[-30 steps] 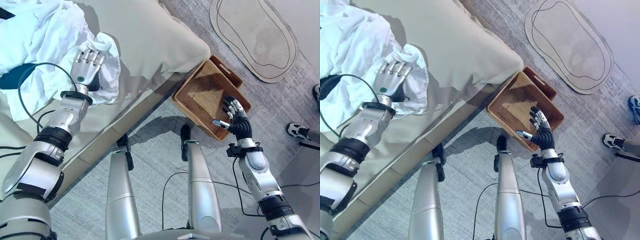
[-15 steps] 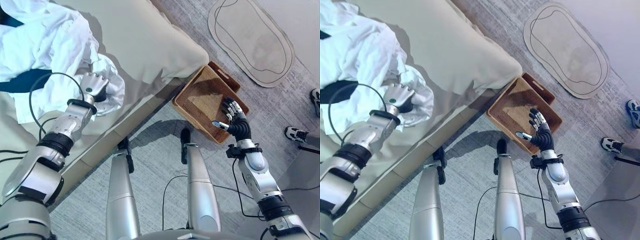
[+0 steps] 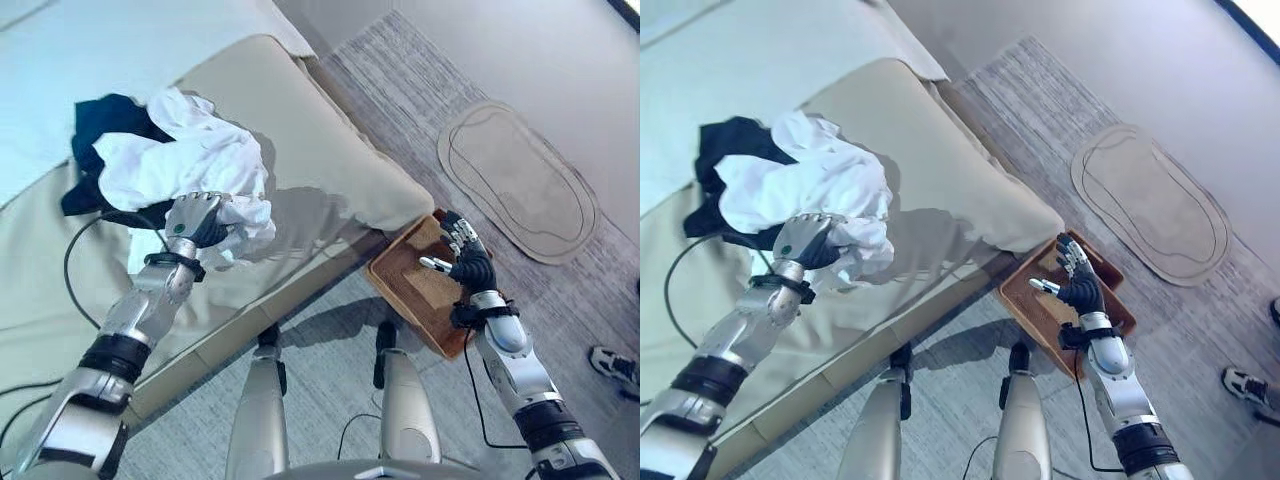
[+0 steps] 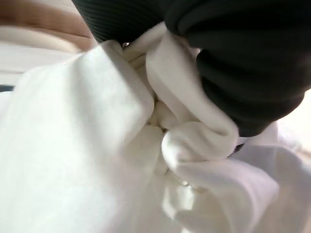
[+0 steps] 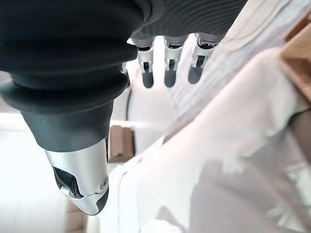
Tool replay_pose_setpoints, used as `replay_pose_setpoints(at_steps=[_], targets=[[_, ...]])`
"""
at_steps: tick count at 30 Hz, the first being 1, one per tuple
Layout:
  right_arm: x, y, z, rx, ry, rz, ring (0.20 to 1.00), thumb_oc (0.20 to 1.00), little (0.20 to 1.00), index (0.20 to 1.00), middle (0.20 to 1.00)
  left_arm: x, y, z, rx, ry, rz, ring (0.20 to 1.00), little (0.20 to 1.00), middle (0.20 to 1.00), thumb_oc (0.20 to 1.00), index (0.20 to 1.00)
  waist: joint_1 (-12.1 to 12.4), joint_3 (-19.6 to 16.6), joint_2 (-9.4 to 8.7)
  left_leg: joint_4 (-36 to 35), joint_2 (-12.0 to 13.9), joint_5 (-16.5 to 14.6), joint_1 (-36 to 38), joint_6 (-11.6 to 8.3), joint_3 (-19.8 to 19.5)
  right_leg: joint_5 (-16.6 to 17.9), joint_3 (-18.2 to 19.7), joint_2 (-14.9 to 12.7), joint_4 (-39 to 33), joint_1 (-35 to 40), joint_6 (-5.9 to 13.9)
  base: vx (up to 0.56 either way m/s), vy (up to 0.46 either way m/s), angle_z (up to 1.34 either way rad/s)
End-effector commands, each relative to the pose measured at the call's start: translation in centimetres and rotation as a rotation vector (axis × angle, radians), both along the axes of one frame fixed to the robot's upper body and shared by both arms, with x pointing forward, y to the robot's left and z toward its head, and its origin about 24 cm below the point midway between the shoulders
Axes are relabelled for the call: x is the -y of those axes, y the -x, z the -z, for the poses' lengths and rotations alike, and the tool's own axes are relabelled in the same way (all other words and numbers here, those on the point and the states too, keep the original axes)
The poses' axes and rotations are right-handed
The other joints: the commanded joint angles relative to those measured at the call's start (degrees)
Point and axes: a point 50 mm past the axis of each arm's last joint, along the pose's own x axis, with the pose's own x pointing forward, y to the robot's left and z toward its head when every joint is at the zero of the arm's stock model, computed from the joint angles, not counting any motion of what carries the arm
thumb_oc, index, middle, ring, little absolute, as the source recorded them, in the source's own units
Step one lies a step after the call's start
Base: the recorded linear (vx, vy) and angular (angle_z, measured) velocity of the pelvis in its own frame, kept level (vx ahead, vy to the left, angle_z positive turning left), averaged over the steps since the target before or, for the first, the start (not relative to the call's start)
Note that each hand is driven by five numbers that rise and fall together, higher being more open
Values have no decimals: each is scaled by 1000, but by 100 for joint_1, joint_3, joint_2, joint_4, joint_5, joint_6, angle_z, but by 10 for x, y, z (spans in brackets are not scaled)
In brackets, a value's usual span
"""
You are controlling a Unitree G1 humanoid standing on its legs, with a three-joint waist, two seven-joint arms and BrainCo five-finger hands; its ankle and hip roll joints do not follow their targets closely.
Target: Pick up clothes into the bucket
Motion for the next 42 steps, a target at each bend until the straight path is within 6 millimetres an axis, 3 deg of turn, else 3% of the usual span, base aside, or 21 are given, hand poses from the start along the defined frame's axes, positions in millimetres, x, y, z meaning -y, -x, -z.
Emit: replay_pose_setpoints(at_steps=[1, 8, 13, 15, 17, 21, 26, 35, 37, 39, 42], targets=[[7, 1, -5, 25, 58, 1, 1000, 1000, 1000, 1000, 1000, 16, 3, -43, 175, 186, 154, 200, 200, 200, 200, 200, 10, -514, 59, -303, -184, -132, 450, 135, -32, 1273, -68, 231, -1602, 486, -75, 37, -31, 14], [-4, -2, 5, -30, 165, -63, 1000, 1000, 1000, 1000, 1000, 42, 18, -75, 255, 363, 364, 200, 200, 200, 200, 200, 126, -744, 60, -700, -124, -52, 1169, 135, -31, 1307, -247, 273, -1903, 1230, -68, 79, -25, 12], [-24, -11, 5, -47, 275, -195, 1000, 1000, 1000, 1000, 1000, 76, 30, -105, 262, 626, 660, 200, 200, 200, 200, 200, 225, -1012, 75, -849, -107, -112, 1717, 160, 13, 1291, -337, 343, -2108, 1772, -56, 77, -32, 1], [-28, -14, 4, -47, 282, -224, 1000, 1000, 1000, 1000, 1000, 82, 30, -108, 245, 670, 710, 200, 200, 200, 200, 200, 237, -1061, 85, -903, -93, -115, 1806, 160, 19, 1283, -352, 357, -2149, 1867, -58, 61, -18, 0], [-45, -17, -2, -26, 276, -313, 1000, 1000, 1000, 1000, 1000, 102, 30, -113, 176, 812, 857, 200, 200, 200, 200, 200, 237, -1210, 87, -1006, -84, -117, 2014, 165, 53, 1272, -355, 391, -2229, 2049, -64, 73, -27, -1], [-60, -21, -10, 6, 266, -376, 1000, 1000, 1000, 1000, 1000, 123, 31, -112, 108, 883, 958, 200, 200, 200, 200, 200, 249, -1332, 105, -1124, -73, -120, 2220, 167, 98, 1274, -372, 414, -2330, 2236, -60, 45, -7, -1], [-79, -31, -30, 70, 98, -408, 1000, 1000, 1000, 1000, 1000, 155, 35, -102, -38, 969, 1089, 200, 200, 200, 200, 200, 239, -1513, 88, -1229, -57, -85, 2458, 183, 204, 1335, -301, 446, -2432, 2384, -59, 18, -2, -7], [-97, -31, -34, 43, -22, -540, 1000, 1000, 1000, 1000, 1000, 173, 38, -89, -140, 973, 1136, 200, 200, 200, 200, 200, 258, -1651, 27, -1345, 6, -65, 2635, 161, 261, 1338, -293, 493, -2499, 2505, -74, 10, -8, -3], [-107, -29, -35, 45, -134, -558, 1000, 1000, 1000, 1000, 1000, 174, 38, -91, -136, 997, 1139, 200, 200, 200, 200, 200, 246, -1660, 36, -1369, 13, -49, 2642, 159, 270, 1353, -280, 499, -2517, 2497, -71, 0, 0, 0], [-120, -24, -35, 29, -372, -606, 1000, 1000, 1000, 1000, 1000, 177, 39, -92, -130, 1026, 1145, 200, 200, 200, 200, 200, 240, -1644, 41, -1363, 4, -37, 2630, 163, 270, 1355, -274, 499, -2501, 2473, -75, 0, 0, 0], [-126, -22, -31, 6, -495, -606, 1000, 1000, 1000, 1000, 1000, 177, 40, -91, -130, 1041, 1138, 200, 200, 200, 200, 200, 239, -1617, 62, -1374, 17, -92, 2696, 160, 267, 1305, -272, 510, -2498, 2541, -75, 43, -3, -1]])
